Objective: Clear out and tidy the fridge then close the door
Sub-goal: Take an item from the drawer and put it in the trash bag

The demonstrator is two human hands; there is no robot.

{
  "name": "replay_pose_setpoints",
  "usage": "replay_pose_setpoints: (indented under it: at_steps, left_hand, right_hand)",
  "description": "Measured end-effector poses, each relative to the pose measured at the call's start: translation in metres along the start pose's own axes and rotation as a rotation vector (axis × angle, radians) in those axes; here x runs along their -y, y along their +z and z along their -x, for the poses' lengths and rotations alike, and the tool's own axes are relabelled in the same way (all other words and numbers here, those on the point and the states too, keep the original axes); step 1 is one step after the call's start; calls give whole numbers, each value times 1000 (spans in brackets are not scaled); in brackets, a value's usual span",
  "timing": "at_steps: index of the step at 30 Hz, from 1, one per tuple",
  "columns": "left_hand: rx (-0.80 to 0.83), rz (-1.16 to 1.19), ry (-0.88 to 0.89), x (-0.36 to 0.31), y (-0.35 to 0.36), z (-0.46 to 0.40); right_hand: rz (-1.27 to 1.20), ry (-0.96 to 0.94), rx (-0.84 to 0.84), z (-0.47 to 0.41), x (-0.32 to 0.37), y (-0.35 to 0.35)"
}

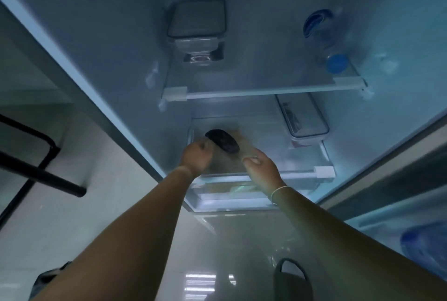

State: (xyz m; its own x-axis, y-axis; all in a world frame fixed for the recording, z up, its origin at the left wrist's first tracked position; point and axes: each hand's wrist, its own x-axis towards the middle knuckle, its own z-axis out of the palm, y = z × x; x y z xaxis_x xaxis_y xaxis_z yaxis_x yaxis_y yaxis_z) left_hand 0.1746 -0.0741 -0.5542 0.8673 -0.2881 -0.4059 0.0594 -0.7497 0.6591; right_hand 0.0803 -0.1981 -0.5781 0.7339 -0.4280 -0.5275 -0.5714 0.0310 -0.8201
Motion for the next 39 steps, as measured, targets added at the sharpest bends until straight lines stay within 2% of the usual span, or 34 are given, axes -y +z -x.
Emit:
replay_pose_setpoints:
  at_steps: [3, 15, 21, 27, 34, 39]
  left_hand:
    - [9, 50, -12, -1, 0, -25]
    - [52, -21, -12, 5, 16, -95]
    - [-4, 58, -51, 11, 26, -97]
    - [-75, 280, -142, 20, 25, -61]
    - [11, 236, -163, 33, -5, 31]
    - [-42, 316, -209, 52, -36, 102]
  right_hand:
    - [-72, 37, 13, -20, 2, 10]
    - [-299, 113, 16, -61, 5, 27]
    - [-510, 172, -42, -60, 1, 24]
    - [-497, 169, -101, -35, -1, 16]
    - [-399, 173, -77, 34, 6, 18]
    - [-300, 153, 4, 93, 13, 39]
